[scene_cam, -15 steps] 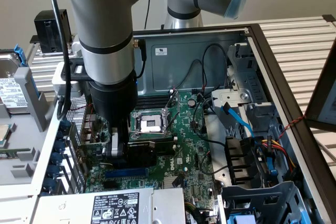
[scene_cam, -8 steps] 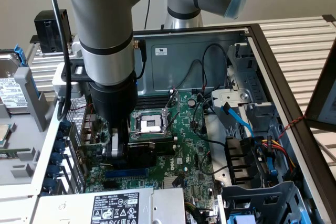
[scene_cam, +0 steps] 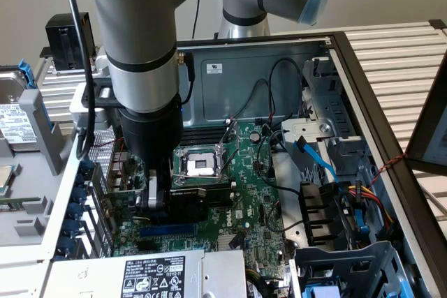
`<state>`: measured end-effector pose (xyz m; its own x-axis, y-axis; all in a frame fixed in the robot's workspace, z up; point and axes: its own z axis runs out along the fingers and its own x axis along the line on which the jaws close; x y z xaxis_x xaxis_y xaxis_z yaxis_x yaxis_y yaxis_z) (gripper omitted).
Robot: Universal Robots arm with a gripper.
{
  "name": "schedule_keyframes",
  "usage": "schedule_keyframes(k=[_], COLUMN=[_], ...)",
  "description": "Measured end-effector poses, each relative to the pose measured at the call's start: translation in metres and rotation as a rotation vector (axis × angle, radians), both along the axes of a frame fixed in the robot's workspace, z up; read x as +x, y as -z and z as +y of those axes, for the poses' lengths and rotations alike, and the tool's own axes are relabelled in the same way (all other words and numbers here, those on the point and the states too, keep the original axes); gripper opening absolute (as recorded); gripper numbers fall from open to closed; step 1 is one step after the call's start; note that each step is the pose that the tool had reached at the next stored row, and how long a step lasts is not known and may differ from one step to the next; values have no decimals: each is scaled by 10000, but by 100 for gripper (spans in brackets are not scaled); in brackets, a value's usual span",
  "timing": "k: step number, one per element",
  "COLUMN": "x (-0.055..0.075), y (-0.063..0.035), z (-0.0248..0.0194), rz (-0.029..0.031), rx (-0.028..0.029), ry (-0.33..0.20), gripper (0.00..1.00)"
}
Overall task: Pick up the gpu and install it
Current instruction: 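Insert the gpu into the slot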
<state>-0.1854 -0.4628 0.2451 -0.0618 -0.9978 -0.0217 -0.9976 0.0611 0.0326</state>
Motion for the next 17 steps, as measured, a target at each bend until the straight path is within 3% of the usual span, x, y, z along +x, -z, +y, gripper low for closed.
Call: schedule_keyframes(k=[17], x=[-12], y=[21], z=[4], rz=[5], rx=[-4], ry=[1], gripper=[28])
